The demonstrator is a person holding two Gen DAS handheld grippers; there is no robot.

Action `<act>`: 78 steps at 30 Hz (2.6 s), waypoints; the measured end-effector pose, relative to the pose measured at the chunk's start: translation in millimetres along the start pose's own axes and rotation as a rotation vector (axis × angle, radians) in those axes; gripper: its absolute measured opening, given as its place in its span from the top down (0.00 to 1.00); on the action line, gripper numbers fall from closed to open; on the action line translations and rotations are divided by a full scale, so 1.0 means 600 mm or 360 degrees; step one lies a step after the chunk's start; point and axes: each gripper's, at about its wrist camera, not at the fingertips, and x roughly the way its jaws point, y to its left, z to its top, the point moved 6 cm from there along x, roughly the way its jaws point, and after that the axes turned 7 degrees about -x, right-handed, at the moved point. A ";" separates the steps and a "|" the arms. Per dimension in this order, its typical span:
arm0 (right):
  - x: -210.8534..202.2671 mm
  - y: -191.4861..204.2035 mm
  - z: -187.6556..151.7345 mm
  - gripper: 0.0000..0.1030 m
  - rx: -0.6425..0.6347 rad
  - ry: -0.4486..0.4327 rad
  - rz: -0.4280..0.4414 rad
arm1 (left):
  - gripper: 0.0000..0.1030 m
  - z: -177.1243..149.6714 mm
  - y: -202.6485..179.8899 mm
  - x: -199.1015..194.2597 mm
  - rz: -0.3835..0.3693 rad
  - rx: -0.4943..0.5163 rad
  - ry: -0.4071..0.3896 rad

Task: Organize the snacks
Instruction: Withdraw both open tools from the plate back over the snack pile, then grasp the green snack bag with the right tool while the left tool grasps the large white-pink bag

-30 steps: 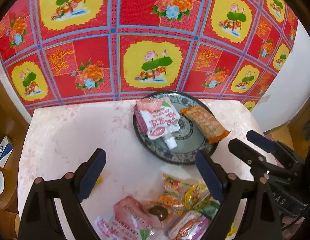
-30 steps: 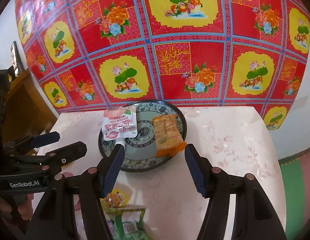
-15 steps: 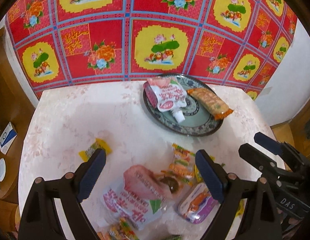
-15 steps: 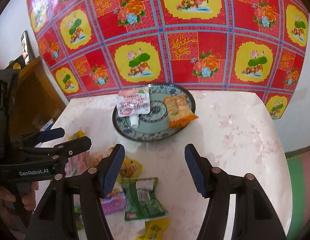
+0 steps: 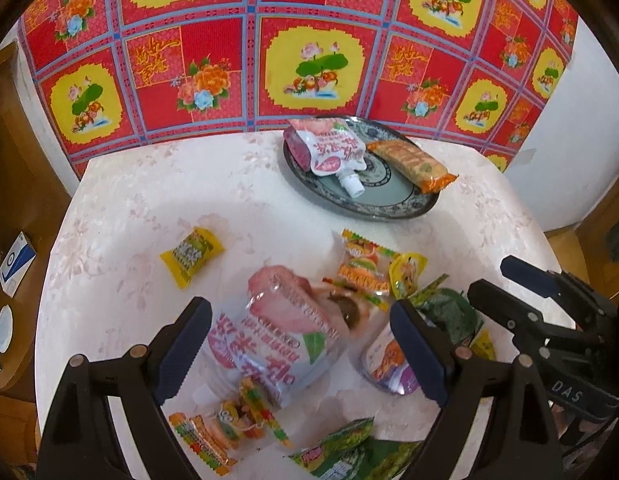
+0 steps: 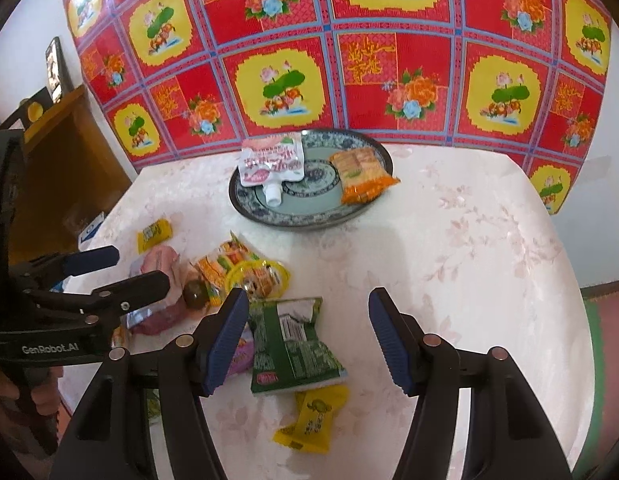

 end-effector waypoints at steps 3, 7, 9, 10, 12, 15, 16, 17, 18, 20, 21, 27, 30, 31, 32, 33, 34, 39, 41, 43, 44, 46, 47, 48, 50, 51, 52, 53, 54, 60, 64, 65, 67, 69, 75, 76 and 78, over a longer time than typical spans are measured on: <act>0.001 0.000 -0.005 0.38 0.0004 0.0012 0.0000 | 0.09 -0.006 0.005 0.000 0.0004 -0.0012 0.0004; 0.007 0.002 -0.015 0.38 -0.0003 0.0043 -0.0012 | 0.09 -0.012 0.012 0.001 0.0007 -0.0021 0.0007; 0.011 0.002 -0.018 0.38 -0.0006 0.0058 -0.0019 | 0.09 -0.013 0.014 0.002 0.0005 -0.0027 0.0009; 0.012 0.002 -0.019 0.38 -0.0005 0.0063 -0.0017 | 0.09 -0.015 0.017 0.003 0.0006 -0.0031 0.0012; 0.015 0.002 -0.020 0.38 -0.0003 0.0069 -0.0008 | 0.09 -0.016 0.020 0.005 0.0010 -0.0036 0.0016; 0.019 0.002 -0.021 0.38 -0.0006 0.0076 -0.0004 | 0.09 -0.020 0.022 0.009 0.0003 -0.0040 0.0024; 0.020 0.002 -0.021 0.38 -0.0005 0.0081 -0.0003 | 0.09 -0.021 0.023 0.010 0.0000 -0.0042 0.0027; 0.022 0.002 -0.022 0.38 -0.0004 0.0085 0.0000 | 0.09 -0.022 0.024 0.012 0.0000 -0.0043 0.0031; 0.024 0.003 -0.022 0.38 -0.0003 0.0089 0.0003 | 0.09 -0.022 0.025 0.013 0.0002 -0.0043 0.0035; 0.027 0.003 -0.024 0.38 -0.0004 0.0094 0.0012 | 0.09 -0.025 0.028 0.017 0.0011 -0.0043 0.0042; 0.028 0.003 -0.024 0.38 -0.0005 0.0097 0.0014 | 0.09 -0.026 0.030 0.019 0.0014 -0.0042 0.0046; 0.029 0.002 -0.024 0.38 -0.0003 0.0091 0.0034 | 0.09 -0.033 0.035 0.033 0.0028 -0.0052 0.0074; 0.029 0.003 -0.027 0.39 0.0004 0.0085 0.0053 | 0.09 -0.034 0.036 0.037 0.0030 -0.0061 0.0070; 0.029 0.002 -0.028 0.39 0.0006 0.0085 0.0057 | 0.09 -0.034 0.036 0.038 0.0031 -0.0064 0.0069; 0.030 0.003 -0.029 0.39 0.0007 0.0084 0.0066 | 0.09 -0.034 0.037 0.039 0.0029 -0.0071 0.0069; 0.030 0.003 -0.030 0.39 0.0008 0.0085 0.0073 | 0.09 -0.034 0.039 0.040 0.0027 -0.0078 0.0069; 0.031 0.003 -0.030 0.39 0.0008 0.0086 0.0079 | 0.09 -0.034 0.041 0.041 0.0024 -0.0088 0.0065; 0.042 0.010 -0.037 0.39 -0.0003 0.0127 0.0101 | 0.10 -0.035 0.049 0.047 -0.0004 -0.0146 0.0079; 0.042 0.011 -0.038 0.39 -0.0005 0.0119 0.0100 | 0.10 -0.035 0.052 0.047 -0.0007 -0.0158 0.0071; 0.042 0.010 -0.038 0.40 0.0000 0.0119 0.0106 | 0.10 -0.034 0.053 0.047 0.0002 -0.0159 0.0067; 0.042 0.011 -0.038 0.40 -0.0002 0.0119 0.0106 | 0.10 -0.034 0.053 0.047 0.0003 -0.0160 0.0065; 0.042 0.011 -0.038 0.40 0.0001 0.0118 0.0107 | 0.10 -0.034 0.052 0.047 0.0007 -0.0159 0.0055; 0.042 0.010 -0.038 0.40 0.0001 0.0116 0.0107 | 0.10 -0.034 0.052 0.047 0.0012 -0.0156 0.0050; 0.042 0.010 -0.037 0.40 0.0001 0.0115 0.0107 | 0.11 -0.034 0.051 0.048 0.0017 -0.0151 0.0048; 0.042 0.010 -0.038 0.40 0.0000 0.0113 0.0107 | 0.11 -0.035 0.049 0.048 0.0032 -0.0139 0.0045; 0.042 0.010 -0.038 0.40 0.0000 0.0112 0.0107 | 0.11 -0.036 0.049 0.048 0.0036 -0.0136 0.0044; 0.042 0.010 -0.038 0.40 0.0000 0.0110 0.0107 | 0.11 -0.036 0.048 0.048 0.0041 -0.0134 0.0043; 0.042 0.010 -0.038 0.40 0.0000 0.0108 0.0107 | 0.11 -0.036 0.048 0.048 0.0046 -0.0134 0.0041; 0.042 0.010 -0.039 0.40 0.0001 0.0105 0.0107 | 0.12 -0.037 0.047 0.048 0.0049 -0.0134 0.0040; 0.041 0.010 -0.039 0.40 0.0004 0.0097 0.0109 | 0.13 -0.038 0.047 0.047 0.0051 -0.0137 0.0027; 0.040 0.010 -0.039 0.44 0.0008 0.0096 0.0107 | 0.13 -0.039 0.045 0.045 0.0029 -0.0136 0.0020; 0.040 0.011 -0.039 0.46 0.0009 0.0096 0.0120 | 0.13 -0.039 0.046 0.044 0.0023 -0.0136 0.0018; 0.039 0.014 -0.039 0.50 0.0017 0.0097 0.0145 | 0.13 -0.039 0.044 0.044 0.0019 -0.0127 0.0015; 0.039 0.015 -0.039 0.51 0.0014 0.0094 0.0141 | 0.13 -0.038 0.044 0.043 0.0014 -0.0120 0.0012; 0.037 0.020 -0.039 0.54 0.0000 0.0081 0.0141 | 0.13 -0.038 0.042 0.039 0.0005 -0.0115 0.0002; 0.037 0.020 -0.039 0.54 -0.0002 0.0079 0.0141 | 0.13 -0.037 0.041 0.038 0.0005 -0.0114 -0.0001; 0.037 0.019 -0.039 0.54 0.0002 0.0076 0.0145 | 0.14 -0.036 0.039 0.036 0.0004 -0.0113 -0.0012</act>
